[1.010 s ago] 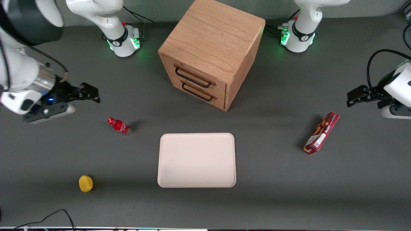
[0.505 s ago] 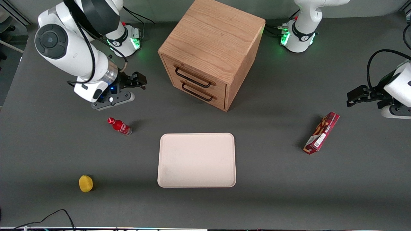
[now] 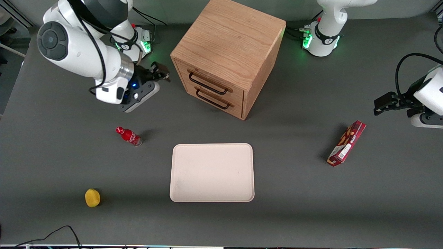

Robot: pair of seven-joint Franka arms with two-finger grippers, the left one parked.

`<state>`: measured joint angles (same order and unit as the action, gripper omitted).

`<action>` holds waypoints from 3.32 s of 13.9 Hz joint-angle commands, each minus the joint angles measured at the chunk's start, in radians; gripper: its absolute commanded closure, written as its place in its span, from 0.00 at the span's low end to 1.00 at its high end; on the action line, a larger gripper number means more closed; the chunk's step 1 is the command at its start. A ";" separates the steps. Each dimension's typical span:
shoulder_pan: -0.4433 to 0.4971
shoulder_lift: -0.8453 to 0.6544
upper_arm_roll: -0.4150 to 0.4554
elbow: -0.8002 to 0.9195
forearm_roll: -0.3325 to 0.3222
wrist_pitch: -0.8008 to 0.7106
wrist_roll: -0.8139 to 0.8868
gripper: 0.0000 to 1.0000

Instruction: Open upper drawer

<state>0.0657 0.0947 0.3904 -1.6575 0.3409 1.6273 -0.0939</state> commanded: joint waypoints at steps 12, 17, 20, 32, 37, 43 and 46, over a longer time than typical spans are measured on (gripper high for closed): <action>0.163 0.240 -0.005 0.116 -0.015 0.003 -0.145 0.00; 0.201 0.264 -0.005 0.097 -0.043 0.048 -0.138 0.00; 0.210 0.269 -0.005 0.079 -0.054 0.077 -0.125 0.00; 0.238 0.264 -0.004 -0.007 -0.080 0.154 -0.113 0.00; 0.249 0.266 -0.004 -0.031 -0.080 0.190 -0.113 0.00; 0.252 0.272 -0.004 -0.053 -0.080 0.229 -0.113 0.00; 0.252 0.283 -0.005 -0.054 -0.083 0.241 -0.115 0.00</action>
<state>0.3026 0.3723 0.3918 -1.7087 0.2704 1.8475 -0.2308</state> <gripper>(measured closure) 0.000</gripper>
